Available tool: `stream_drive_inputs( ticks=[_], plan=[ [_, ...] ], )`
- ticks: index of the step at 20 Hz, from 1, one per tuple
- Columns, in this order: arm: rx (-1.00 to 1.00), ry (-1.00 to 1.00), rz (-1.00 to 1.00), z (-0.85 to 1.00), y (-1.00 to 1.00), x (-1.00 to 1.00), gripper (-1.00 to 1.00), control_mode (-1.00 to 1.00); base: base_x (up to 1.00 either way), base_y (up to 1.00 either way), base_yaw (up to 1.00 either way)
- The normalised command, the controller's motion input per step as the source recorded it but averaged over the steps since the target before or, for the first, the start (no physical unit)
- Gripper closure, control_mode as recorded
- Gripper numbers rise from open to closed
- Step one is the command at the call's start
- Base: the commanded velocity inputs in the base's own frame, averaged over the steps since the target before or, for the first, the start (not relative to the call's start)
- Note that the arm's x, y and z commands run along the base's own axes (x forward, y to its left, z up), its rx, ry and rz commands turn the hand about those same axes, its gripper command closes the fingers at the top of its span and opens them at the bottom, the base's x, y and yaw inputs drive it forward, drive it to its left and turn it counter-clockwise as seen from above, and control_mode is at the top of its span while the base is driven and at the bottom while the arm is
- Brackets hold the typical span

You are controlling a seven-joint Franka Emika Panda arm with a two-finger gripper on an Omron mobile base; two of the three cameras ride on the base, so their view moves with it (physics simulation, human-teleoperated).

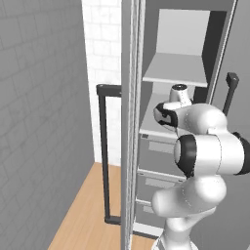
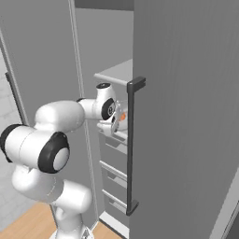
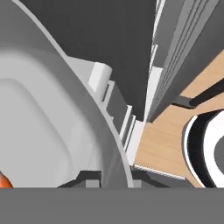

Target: Take the meat container that has the shrimp and place it on the second highest rack of the freezer. Then take the vegetable container that has the broccoli and tomato and place it on the highest rack of the freezer.

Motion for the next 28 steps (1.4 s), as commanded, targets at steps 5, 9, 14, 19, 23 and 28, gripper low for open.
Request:
stream_drive_inputs(
  ticks=[5,9,14,19,23,28],
  plan=[
    [0.00,-0.03,-0.01,-0.42,-0.21,0.32,1.00,-1.00,0.00,0.00,0.00],
    [0.00,0.00,-0.01,-0.22,-0.09,0.59,1.00,-1.00,0.00,0.00,0.00],
    [0.00,0.00,-0.03,-0.06,-0.01,0.73,1.00,-1.00,0.00,0.00,0.00],
    [0.00,0.00,-0.02,-0.18,-0.15,0.68,1.00,-1.00,0.00,0.00,0.00],
    [0.00,0.00,0.00,-0.43,-0.31,0.43,1.00,-1.00,0.00,0.00,0.00],
    [0.00,-0.01,0.00,-0.28,-0.15,0.40,1.00,-1.00,0.00,0.00,0.00]
  ],
)
